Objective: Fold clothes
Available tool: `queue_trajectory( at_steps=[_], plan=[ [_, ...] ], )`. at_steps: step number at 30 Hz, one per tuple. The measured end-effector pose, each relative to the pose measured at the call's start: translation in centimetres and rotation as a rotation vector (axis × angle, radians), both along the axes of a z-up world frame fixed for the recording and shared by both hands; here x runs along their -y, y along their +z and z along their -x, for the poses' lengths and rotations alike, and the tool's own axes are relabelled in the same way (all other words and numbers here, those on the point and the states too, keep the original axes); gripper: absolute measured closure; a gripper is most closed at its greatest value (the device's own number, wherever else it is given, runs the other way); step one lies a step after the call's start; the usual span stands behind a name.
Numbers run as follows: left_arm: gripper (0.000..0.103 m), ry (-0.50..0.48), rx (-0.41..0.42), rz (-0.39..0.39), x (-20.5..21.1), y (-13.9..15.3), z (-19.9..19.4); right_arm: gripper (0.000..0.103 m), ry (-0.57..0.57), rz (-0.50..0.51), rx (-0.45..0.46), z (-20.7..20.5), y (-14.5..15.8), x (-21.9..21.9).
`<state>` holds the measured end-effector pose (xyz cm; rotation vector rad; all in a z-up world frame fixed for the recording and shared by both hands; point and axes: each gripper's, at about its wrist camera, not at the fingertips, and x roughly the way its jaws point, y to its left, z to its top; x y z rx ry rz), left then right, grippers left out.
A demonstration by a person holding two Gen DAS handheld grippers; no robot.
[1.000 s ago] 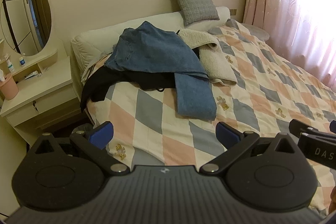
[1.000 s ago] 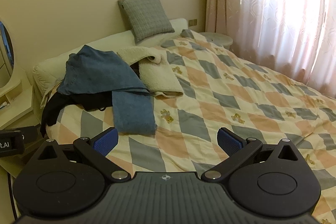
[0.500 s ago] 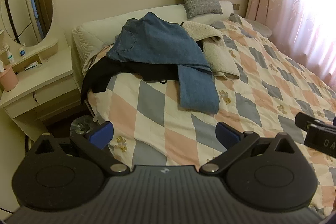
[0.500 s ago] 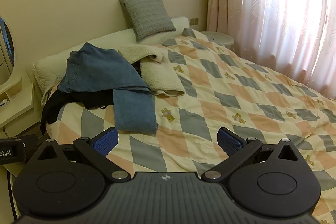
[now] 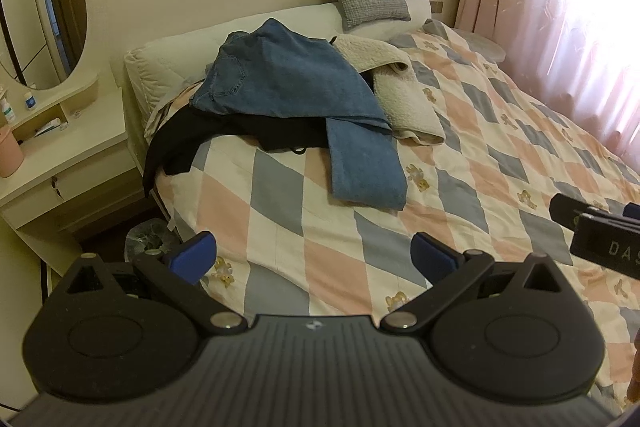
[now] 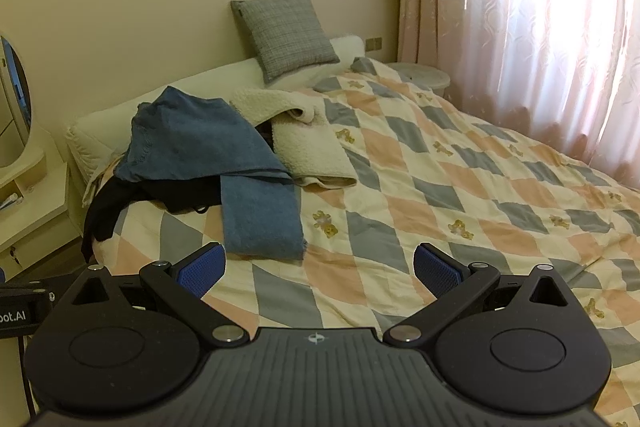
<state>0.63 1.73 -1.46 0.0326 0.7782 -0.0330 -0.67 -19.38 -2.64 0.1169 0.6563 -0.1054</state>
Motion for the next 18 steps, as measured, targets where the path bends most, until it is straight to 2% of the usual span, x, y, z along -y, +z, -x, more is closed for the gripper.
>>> queue_trajectory(
  at_steps=[9, 14, 18],
  plan=[
    [0.001, -0.001, -0.019, 0.013, -0.7, -0.2, -0.6, 0.0, 0.022, -0.027, 0.0, -0.7, -0.2, -0.6],
    [0.001, 0.022, -0.049, 0.038, -1.7, -1.1, -2.2, 0.0, 0.058, -0.07, 0.007, -1.2, -0.7, -0.6],
    [0.001, 0.045, -0.078, 0.057, -2.5, -1.9, -3.6, 0.0, 0.072, -0.139, -0.023, -1.8, -1.6, 0.0]
  ],
)
